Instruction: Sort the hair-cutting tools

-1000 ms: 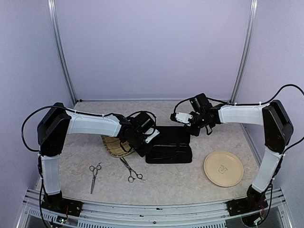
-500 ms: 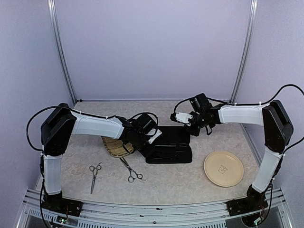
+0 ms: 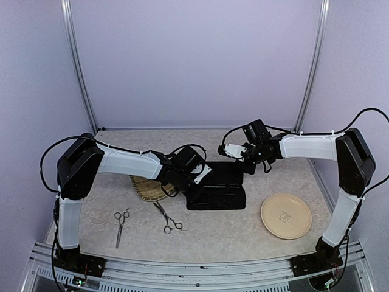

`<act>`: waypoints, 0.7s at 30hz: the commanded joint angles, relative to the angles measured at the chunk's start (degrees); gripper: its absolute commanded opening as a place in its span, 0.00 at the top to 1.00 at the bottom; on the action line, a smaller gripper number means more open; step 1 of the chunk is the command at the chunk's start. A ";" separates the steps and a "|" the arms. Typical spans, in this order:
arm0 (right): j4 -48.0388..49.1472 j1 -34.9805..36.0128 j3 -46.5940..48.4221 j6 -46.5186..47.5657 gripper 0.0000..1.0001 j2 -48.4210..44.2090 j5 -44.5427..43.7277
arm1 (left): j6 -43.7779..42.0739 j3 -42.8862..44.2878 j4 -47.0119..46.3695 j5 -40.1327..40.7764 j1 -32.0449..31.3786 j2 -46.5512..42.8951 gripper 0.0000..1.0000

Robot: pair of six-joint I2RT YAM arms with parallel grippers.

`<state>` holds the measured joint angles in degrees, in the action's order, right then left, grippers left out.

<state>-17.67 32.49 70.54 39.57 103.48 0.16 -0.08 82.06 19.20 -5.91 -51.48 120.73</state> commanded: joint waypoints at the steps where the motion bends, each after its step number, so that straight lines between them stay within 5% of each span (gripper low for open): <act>1: -2.39 1.87 -1.35 0.05 0.97 1.84 2.29 | 0.37 1.29 -2.18 -3.98 -0.99 2.09 1.00; 14: -2.59 1.96 -1.04 -0.11 0.97 2.23 2.38 | 0.26 2.77 -2.41 -6.01 -2.28 3.46 0.96; 21: -2.54 1.95 -1.33 -0.05 0.97 2.17 2.28 | -0.41 -0.14 -1.78 -3.85 -2.46 -0.31 0.73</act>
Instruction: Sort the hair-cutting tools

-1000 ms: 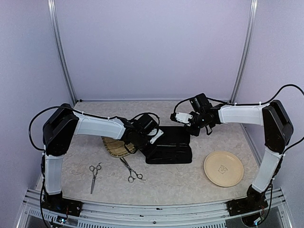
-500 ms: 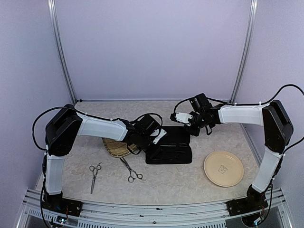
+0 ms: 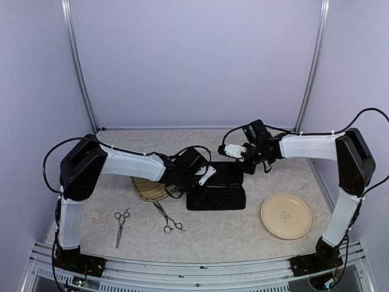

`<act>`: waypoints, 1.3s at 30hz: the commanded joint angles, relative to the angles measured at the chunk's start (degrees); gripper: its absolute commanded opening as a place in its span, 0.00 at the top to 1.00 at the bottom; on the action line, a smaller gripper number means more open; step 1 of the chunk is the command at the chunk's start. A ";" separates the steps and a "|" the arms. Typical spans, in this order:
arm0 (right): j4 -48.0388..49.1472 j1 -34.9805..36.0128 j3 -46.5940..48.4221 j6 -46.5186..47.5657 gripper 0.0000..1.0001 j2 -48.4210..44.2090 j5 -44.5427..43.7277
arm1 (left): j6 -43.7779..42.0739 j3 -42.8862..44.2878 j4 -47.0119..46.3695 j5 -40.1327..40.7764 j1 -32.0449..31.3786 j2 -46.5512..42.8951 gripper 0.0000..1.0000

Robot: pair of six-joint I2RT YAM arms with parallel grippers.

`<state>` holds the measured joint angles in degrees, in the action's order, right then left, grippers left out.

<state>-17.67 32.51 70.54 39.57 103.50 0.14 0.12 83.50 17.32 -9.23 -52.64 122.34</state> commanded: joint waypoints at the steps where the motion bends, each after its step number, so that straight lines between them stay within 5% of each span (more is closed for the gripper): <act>1: -2.47 1.94 -1.35 -0.02 0.97 2.14 2.32 | -0.93 -2.18 0.32 0.14 -1.28 -2.78 0.72; 9: -2.58 1.94 -1.23 -0.02 0.97 2.39 2.41 | -2.18 -5.26 0.60 1.45 1.28 -7.10 0.70; 15: -2.80 2.03 -1.16 -0.02 0.97 2.49 2.35 | -5.96 -5.79 -3.13 -2.45 1.76 -6.41 0.51; 20: -2.90 2.12 -0.99 -0.12 0.97 2.49 2.31 | -9.81 -5.78 -6.80 -1.81 2.46 -5.45 0.46; 28: -3.06 2.20 -0.95 -0.08 0.97 2.61 2.29 | -16.54 -5.44 -9.48 -4.89 3.51 -3.13 0.46; 39: -2.81 2.29 -1.06 -0.13 0.97 2.57 2.19 | -18.57 -4.58 -7.21 -13.40 4.41 -0.47 0.58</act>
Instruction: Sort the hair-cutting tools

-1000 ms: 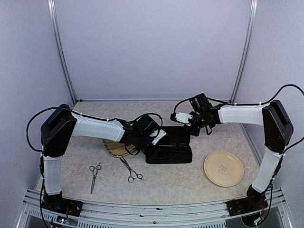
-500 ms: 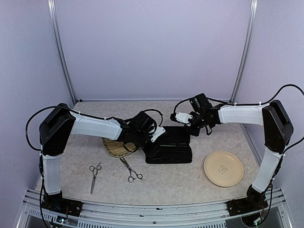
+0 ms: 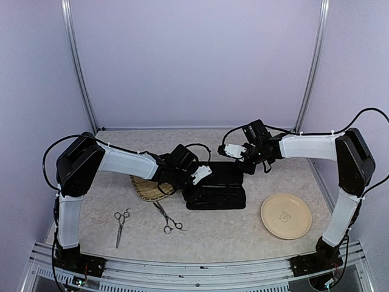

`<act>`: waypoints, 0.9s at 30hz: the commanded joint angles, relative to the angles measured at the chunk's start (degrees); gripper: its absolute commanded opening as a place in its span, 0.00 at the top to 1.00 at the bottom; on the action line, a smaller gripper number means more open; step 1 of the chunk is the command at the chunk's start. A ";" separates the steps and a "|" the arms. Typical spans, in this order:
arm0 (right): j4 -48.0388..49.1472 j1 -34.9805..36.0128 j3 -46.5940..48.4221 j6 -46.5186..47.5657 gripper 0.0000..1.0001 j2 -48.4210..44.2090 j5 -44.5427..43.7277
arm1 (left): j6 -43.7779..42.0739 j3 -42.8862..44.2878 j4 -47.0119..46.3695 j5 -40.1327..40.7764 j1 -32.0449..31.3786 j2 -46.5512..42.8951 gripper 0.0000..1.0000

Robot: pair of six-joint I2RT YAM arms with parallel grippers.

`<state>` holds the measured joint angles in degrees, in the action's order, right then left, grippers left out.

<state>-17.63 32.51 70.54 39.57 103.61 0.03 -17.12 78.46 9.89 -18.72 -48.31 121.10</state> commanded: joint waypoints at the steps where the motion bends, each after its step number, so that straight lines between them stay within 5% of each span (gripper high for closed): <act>1: -2.92 2.29 -1.06 -0.20 0.97 2.51 2.31 | -1.17 0.56 0.52 -4.40 0.00 0.80 0.60; 10: -2.85 2.38 -1.06 -0.21 0.97 2.62 2.16 | -0.56 0.68 0.84 -7.56 -1.56 0.75 0.73; 18: -2.94 2.55 -1.03 -0.20 0.98 2.82 2.11 | 4.21 -0.54 -4.44 1.26 -0.50 1.29 0.74; 27: -2.76 2.80 -1.19 -0.11 0.98 2.81 1.73 | 5.25 -1.63 -7.75 -6.47 0.15 1.07 0.74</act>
<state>-17.54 32.91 70.54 39.53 103.68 -0.89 -12.86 77.10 6.74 -21.28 -48.03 121.19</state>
